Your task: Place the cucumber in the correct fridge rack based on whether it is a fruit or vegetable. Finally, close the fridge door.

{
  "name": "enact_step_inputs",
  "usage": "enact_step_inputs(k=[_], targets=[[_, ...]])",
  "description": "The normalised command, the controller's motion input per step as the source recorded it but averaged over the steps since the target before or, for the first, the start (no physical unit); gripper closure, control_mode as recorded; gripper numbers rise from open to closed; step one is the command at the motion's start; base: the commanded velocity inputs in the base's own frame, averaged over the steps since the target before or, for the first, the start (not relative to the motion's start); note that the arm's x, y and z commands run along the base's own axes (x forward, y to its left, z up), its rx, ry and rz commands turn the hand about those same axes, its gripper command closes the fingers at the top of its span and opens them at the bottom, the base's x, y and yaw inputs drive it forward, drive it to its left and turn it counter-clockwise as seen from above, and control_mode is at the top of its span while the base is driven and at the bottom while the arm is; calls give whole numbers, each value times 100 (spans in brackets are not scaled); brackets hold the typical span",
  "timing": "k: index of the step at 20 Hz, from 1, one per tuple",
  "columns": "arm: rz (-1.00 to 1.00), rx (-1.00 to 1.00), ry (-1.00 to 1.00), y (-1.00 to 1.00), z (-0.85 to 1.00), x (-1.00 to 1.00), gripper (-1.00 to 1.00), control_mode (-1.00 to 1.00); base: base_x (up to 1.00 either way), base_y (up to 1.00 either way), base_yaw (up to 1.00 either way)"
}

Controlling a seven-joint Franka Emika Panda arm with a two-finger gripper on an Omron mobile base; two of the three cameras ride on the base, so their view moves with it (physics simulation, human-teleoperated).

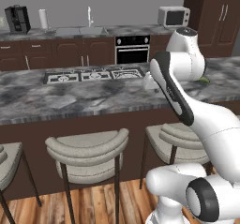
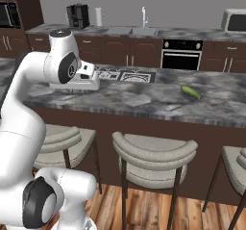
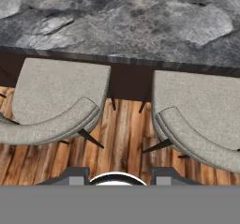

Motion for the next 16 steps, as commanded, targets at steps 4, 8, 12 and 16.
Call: enact_step_inputs(k=[4, 8, 12, 16], targets=[[0, 0, 0, 0, 0, -24, -100, -100, 0, 0, 0], [0, 0, 2, 0, -9, -62, -100, -100, 0, 0, 0], [0, 0, 0, -22, -3, -24, -100, -100, 0, 0, 0], [0, 0, 0, -60, 0, 1, -100, -100, 0, 0, 0]])
